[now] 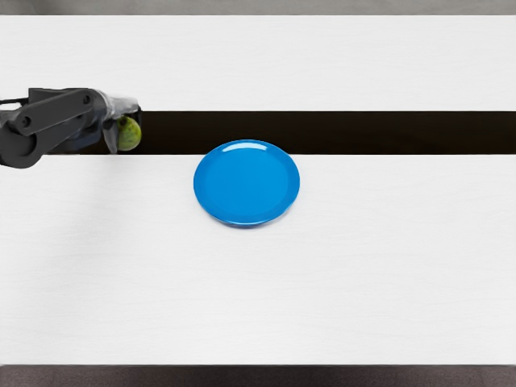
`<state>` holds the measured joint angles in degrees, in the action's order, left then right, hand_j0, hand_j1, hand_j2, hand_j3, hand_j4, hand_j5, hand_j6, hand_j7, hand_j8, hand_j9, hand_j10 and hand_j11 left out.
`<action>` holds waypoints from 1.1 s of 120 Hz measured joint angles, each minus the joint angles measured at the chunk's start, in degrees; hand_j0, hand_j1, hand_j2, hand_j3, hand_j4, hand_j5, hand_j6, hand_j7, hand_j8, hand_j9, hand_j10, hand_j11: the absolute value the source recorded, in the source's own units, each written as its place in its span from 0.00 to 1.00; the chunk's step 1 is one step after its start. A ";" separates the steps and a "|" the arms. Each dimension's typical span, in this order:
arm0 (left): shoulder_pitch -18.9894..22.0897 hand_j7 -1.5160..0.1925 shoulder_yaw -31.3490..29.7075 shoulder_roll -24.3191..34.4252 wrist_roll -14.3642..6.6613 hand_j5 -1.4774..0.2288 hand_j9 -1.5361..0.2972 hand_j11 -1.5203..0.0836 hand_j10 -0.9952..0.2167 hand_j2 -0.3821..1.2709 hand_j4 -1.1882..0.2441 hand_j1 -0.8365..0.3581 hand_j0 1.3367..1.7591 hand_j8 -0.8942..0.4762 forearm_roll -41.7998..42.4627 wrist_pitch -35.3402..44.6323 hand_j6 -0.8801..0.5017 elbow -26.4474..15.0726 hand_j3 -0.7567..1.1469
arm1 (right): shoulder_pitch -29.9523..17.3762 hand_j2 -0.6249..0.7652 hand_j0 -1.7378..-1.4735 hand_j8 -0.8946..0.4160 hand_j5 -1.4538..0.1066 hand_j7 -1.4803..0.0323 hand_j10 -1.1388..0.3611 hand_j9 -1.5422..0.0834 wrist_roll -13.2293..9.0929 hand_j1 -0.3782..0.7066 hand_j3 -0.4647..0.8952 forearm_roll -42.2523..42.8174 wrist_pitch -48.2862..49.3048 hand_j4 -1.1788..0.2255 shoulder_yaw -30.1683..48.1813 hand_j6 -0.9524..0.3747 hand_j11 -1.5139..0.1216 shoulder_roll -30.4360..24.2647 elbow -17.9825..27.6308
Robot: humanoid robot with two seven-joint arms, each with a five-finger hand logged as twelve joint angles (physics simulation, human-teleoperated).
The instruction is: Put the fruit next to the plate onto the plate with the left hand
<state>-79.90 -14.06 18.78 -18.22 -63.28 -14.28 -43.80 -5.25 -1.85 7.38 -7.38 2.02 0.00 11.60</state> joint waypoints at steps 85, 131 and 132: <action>-5.70 0.31 0.32 -10.92 -2.47 0.29 0.29 0.31 0.27 0.31 0.56 0.47 0.73 0.43 9.84 -4.81 0.48 -2.49 0.40 | -0.12 0.44 0.30 0.66 0.90 0.95 0.74 0.92 0.00 0.06 0.34 0.00 0.00 0.82 -0.04 0.69 0.90 0.00 0.00; -5.19 0.31 1.88 -17.54 -2.42 0.29 0.29 0.32 0.27 0.31 0.55 0.48 0.73 0.42 9.93 -3.85 0.47 -1.77 0.40 | -0.12 0.44 0.30 0.66 0.90 0.95 0.74 0.92 0.00 0.06 0.34 0.00 0.00 0.82 -0.08 0.69 0.90 0.00 0.00; -5.11 0.31 1.89 -17.67 -2.42 0.29 0.29 0.32 0.27 0.30 0.55 0.48 0.73 0.42 9.93 -3.81 0.47 -1.76 0.40 | -0.12 0.44 0.30 0.66 0.90 0.95 0.74 0.92 0.00 0.06 0.34 0.00 0.00 0.82 -0.08 0.69 0.90 0.00 0.00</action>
<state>-85.01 -12.16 1.12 -20.65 -53.35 -18.09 -45.56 -5.36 -1.85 7.38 -7.38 1.94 0.00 11.60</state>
